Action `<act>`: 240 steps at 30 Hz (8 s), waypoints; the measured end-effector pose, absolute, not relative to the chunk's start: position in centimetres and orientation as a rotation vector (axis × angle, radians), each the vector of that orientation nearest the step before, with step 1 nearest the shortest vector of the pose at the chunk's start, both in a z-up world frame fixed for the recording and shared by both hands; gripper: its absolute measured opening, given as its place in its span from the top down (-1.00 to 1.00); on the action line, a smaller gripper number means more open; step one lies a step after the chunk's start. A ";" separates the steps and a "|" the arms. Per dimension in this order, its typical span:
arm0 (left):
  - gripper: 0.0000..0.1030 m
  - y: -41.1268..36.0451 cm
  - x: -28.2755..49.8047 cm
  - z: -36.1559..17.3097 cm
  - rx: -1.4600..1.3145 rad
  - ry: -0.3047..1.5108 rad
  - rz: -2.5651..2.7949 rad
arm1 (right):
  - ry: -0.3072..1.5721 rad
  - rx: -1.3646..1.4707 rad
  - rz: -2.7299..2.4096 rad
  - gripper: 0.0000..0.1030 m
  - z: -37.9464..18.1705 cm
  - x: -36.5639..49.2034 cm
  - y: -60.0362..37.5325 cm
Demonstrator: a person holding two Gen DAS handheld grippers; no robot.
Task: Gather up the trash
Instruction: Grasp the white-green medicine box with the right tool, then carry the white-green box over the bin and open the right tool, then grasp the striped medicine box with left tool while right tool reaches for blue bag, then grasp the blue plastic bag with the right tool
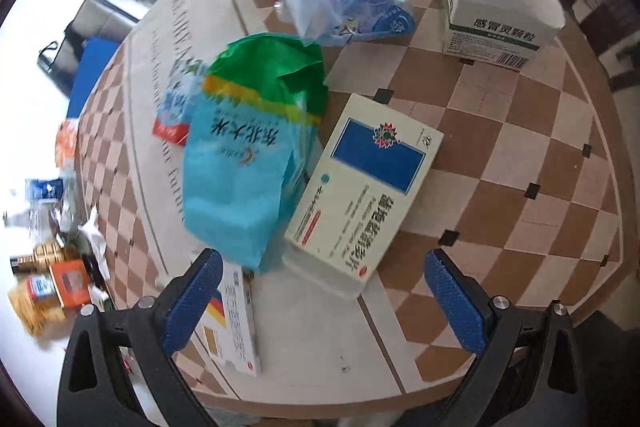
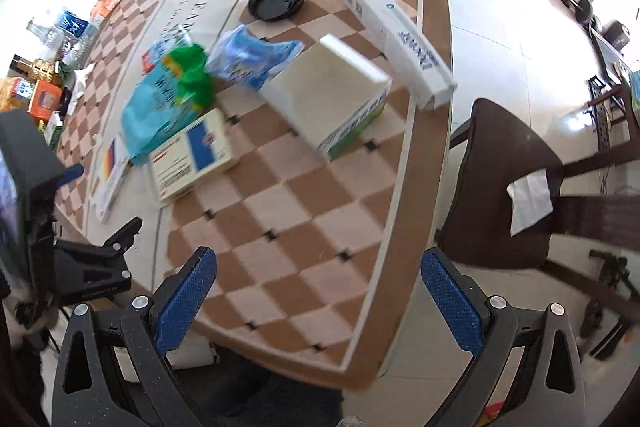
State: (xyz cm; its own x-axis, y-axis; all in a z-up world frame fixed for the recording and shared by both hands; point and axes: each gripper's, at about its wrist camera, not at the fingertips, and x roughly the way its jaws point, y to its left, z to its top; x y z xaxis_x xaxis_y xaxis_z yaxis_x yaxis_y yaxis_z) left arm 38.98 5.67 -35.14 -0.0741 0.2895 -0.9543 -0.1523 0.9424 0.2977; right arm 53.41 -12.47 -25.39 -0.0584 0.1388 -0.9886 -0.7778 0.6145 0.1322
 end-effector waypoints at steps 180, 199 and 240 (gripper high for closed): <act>-1.00 19.3 26.8 -41.3 -0.201 1.813 0.607 | 1.420 -0.665 0.834 -1.00 -32.9 52.7 5.3; -0.54 18.8 22.4 -37.5 -0.781 1.505 0.793 | 1.643 -0.518 0.882 0.96 -39.6 54.9 5.7; -0.39 16.9 21.0 -37.3 -1.020 1.449 0.930 | 1.633 -0.181 0.784 -0.41 -35.1 59.8 9.8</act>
